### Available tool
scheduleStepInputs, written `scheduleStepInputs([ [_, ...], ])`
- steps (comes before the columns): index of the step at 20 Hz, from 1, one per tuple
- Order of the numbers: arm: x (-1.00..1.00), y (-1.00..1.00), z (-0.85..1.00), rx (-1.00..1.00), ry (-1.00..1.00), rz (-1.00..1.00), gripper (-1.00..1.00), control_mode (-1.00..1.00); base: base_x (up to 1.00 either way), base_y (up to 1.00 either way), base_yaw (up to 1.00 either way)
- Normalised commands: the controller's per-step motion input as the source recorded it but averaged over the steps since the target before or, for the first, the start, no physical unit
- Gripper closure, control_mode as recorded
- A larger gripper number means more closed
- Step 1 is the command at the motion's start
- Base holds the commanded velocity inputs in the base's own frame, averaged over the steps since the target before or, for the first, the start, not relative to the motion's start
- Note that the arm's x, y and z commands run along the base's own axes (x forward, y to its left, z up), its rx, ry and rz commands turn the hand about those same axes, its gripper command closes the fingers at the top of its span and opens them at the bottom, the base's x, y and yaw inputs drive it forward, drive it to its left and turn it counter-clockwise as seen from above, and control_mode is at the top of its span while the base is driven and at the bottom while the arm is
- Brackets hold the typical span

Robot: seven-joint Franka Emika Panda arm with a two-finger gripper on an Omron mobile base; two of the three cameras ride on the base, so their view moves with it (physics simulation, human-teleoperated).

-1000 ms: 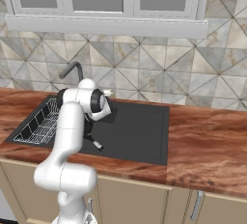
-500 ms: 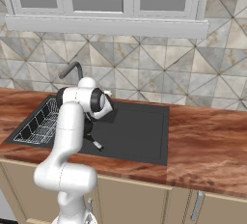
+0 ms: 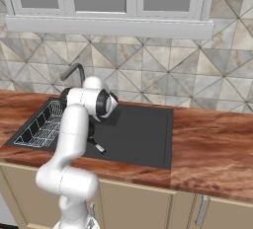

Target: Pick the pan and sponge and place them into the sink. Then turn on the water.

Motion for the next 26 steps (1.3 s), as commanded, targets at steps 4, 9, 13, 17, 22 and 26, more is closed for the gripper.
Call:
scheduleStepInputs([
  [4, 0.07, 0.04, -0.29, -0.02, 0.17, -0.02, 1.00, -1.00, 0.00, 0.00, 0.00],
  [9, -0.02, -0.31, -0.23, 0.00, 0.08, -0.01, 1.00, -1.00, 0.00, 0.00, 0.00],
  [13, -0.09, -0.53, -0.23, 0.01, 0.06, -0.06, 1.00, -1.00, 0.00, 0.00, 0.00],
  [17, -0.09, -0.54, -0.20, 0.02, 0.07, -0.07, 1.00, -1.00, 0.00, 0.00, 0.00],
  [22, -0.06, -0.47, -0.30, 0.03, 0.10, -0.09, 1.00, -1.00, 0.00, 0.00, 0.00],
  [26, -0.08, -0.54, -0.35, 0.04, 0.08, -0.08, 1.00, -1.00, 0.00, 0.00, 0.00],
])
